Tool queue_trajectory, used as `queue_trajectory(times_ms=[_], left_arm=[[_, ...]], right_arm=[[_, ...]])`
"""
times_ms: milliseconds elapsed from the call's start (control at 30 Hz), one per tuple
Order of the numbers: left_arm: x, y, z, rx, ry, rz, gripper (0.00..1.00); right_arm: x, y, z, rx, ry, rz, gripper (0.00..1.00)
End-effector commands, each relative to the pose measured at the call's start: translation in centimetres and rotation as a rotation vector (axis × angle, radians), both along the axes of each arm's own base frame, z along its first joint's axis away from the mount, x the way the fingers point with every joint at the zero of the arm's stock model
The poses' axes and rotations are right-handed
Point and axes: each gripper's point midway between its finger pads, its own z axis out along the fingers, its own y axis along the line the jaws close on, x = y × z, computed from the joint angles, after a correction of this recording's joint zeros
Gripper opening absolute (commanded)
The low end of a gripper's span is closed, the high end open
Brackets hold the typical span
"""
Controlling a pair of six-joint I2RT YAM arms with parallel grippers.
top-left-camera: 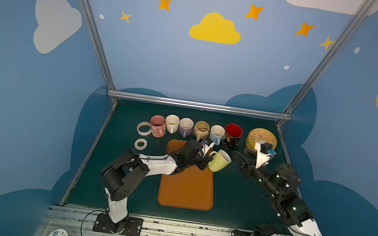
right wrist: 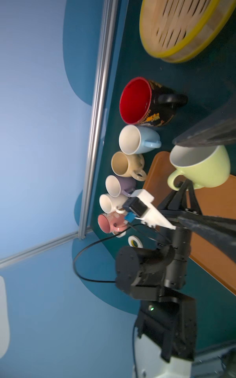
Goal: Turn the mug right side up
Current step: Place the mug at the middle-right of the table.
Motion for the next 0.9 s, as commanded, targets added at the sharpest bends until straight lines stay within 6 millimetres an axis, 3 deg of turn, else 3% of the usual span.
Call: queue_trajectory(times_ms=[0, 200, 367, 600, 867], left_arm=[[2.0, -3.7, 5.9, -0.237, -0.191, 0.009, 0.03], [3.9, -5.7, 5.6, -0.372, -0.249, 0.077, 0.03], [4.1, -8.1, 4.6, -0.389, -0.279, 0.06, 0.03], [4.0, -9.6, 1.1, -0.34, -0.282, 0.072, 0.04], [3.4, -9.7, -0.8, -0.281, -0.264, 0.091, 0.38]], right_arm=[[-0.3, -2.8, 1.7, 0.085, -0.049, -0.138, 0.48], [-2.3, -4.4, 2.0, 0.111, -0.097, -0.162, 0.5], [-2.8, -4.8, 2.0, 0.113, -0.119, -0.166, 0.5], [-3.2, -5.0, 2.5, 0.127, -0.161, -0.165, 0.52], [-3.2, -5.1, 2.4, 0.138, -0.164, -0.171, 0.53]])
